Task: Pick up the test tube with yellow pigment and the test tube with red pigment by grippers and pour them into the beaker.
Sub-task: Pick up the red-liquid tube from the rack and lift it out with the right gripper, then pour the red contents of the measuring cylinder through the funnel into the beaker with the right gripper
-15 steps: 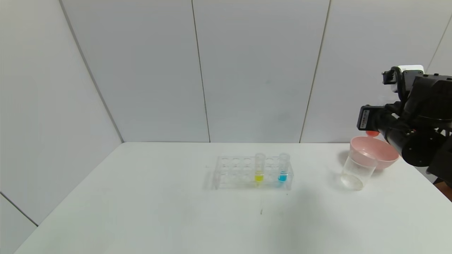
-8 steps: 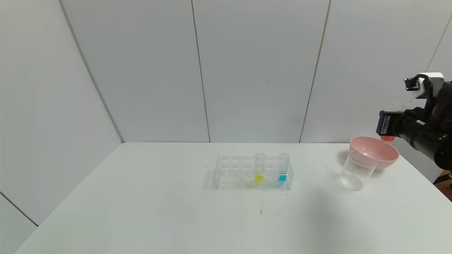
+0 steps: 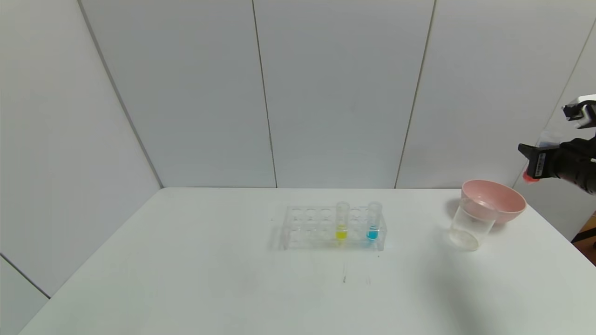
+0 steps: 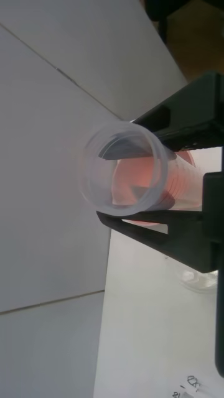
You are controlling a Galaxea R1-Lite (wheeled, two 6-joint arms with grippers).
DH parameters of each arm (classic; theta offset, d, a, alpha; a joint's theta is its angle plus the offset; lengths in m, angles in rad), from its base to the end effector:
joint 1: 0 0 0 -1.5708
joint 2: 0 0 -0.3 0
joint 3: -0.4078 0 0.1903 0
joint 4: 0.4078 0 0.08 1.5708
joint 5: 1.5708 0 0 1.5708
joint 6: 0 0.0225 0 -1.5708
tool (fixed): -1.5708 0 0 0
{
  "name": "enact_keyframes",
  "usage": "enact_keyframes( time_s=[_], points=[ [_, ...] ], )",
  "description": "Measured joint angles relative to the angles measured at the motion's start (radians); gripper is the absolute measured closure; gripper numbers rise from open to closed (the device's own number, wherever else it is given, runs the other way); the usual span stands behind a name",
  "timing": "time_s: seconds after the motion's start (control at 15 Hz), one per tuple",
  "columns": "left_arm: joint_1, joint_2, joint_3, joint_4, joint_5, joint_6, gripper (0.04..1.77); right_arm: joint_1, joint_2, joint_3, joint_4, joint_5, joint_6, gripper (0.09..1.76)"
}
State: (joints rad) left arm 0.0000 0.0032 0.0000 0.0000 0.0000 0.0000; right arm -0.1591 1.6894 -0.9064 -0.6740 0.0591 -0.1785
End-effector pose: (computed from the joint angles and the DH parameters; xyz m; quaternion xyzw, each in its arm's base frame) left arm -0.0226 0.0000 0.0755 0.0000 0.0016 0.0000 1.0000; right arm 0.3107 -0.0485 0.2170 -0.0830 0.0584 -0.0449 0.9938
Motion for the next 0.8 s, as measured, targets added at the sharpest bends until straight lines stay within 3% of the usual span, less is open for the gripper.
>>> enact_keyframes(
  time_s=[0.13, 0.47, 0.67, 0.8],
  points=[
    [0.000, 0.000, 0.000, 0.000, 0.000, 0.000, 0.05, -0.047, 0.026, -0.038, -0.006, 0.073, -0.025, 1.26],
    [0.000, 0.000, 0.000, 0.000, 0.000, 0.000, 0.05, -0.100, 0.131, -0.169, -0.009, 0.133, -0.057, 1.26],
    [0.000, 0.000, 0.000, 0.000, 0.000, 0.000, 0.05, -0.130, 0.160, -0.186, -0.010, 0.353, -0.117, 1.26],
    [0.000, 0.000, 0.000, 0.000, 0.000, 0.000, 0.05, -0.148, 0.171, -0.189, -0.017, 0.449, -0.193, 1.26]
  ],
)
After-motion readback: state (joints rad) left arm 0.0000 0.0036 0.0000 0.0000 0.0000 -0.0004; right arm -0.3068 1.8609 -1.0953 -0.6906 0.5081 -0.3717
